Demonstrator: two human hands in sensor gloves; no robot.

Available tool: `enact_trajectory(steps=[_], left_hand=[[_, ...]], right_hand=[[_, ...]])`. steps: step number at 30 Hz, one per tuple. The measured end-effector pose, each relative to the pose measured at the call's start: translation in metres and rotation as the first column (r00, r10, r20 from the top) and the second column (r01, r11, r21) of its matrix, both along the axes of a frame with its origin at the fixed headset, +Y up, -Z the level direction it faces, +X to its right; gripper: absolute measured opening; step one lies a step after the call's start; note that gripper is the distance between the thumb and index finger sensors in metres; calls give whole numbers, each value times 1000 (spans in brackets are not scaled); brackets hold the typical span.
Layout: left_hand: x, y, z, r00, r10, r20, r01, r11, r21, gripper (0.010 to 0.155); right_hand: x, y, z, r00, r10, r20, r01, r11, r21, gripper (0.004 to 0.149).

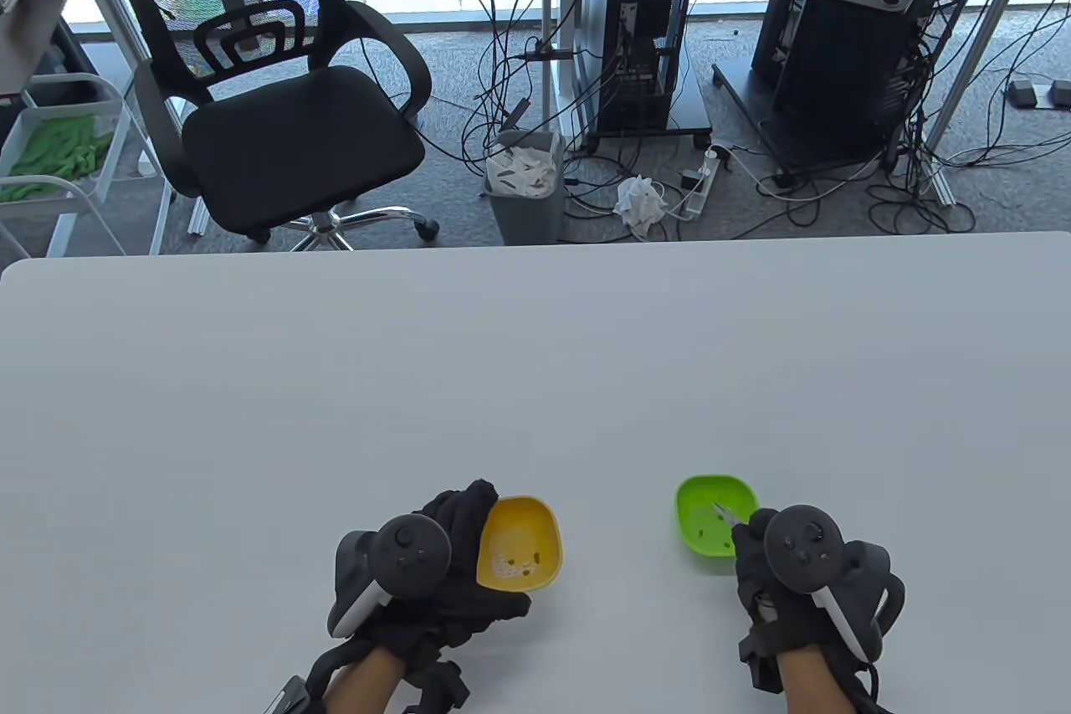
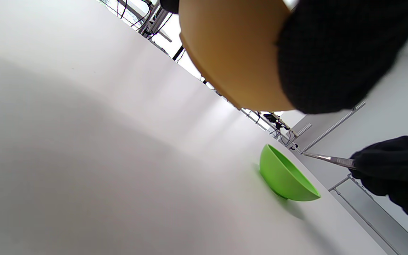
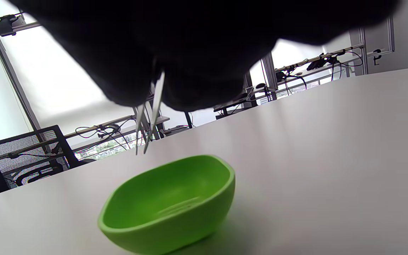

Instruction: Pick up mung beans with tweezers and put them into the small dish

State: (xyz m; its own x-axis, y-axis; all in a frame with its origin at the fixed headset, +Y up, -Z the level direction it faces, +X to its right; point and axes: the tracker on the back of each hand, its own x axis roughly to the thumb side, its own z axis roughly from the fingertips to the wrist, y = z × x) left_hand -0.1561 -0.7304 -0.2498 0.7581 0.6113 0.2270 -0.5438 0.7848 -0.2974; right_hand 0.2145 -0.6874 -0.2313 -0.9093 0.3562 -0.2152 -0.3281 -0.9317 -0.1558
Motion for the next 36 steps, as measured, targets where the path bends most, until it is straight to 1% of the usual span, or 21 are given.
enact_trajectory(steps=[3,6,8,10,12,14,16,17,21,24,36], left_hand=[[0,0,0,1000,1,-1,-1,1000,0,121],[0,1,-1,1000,2,0,-2,1000,1,121],[1,1,-1,1000,3,2,-3,1000,3,121],[1,1,-1,1000,1,4,-1,1000,5,121],[1,1,-1,1000,0,3,0,1000,5,121],[0,0,-1,1000,0,1,0,1000,2,121],[0,0,-1,1000,1,-2,-1,1000,-1,121],[-1,0,-1,1000,3,-5,-3,1000,-1,121],[-2,1,-1,1000,8,-11,-8,1000,-4,121],[-2,1,-2,1000,11,-11,-11,1000,-4,121],[-2,1,-2,1000,8,-6,-8,1000,2,122]], right_hand=[[-2,2,2,1000,-4,-9,4,1000,18,34],[-13,14,5,998,-9,-56,13,997,76,35],[-32,30,8,991,-20,-129,38,990,138,35],[-52,46,11,980,-4,-198,40,983,178,35],[-74,58,13,963,19,-268,38,977,208,35],[-104,67,16,932,67,-356,11,977,213,35],[-125,67,18,907,102,-408,-18,979,205,35],[-133,63,18,898,107,-427,-22,980,199,35],[-156,38,15,858,105,-502,-43,990,133,35],[-166,30,15,834,131,-537,-82,990,114,35],[-179,22,17,805,181,-565,-153,983,98,35]])
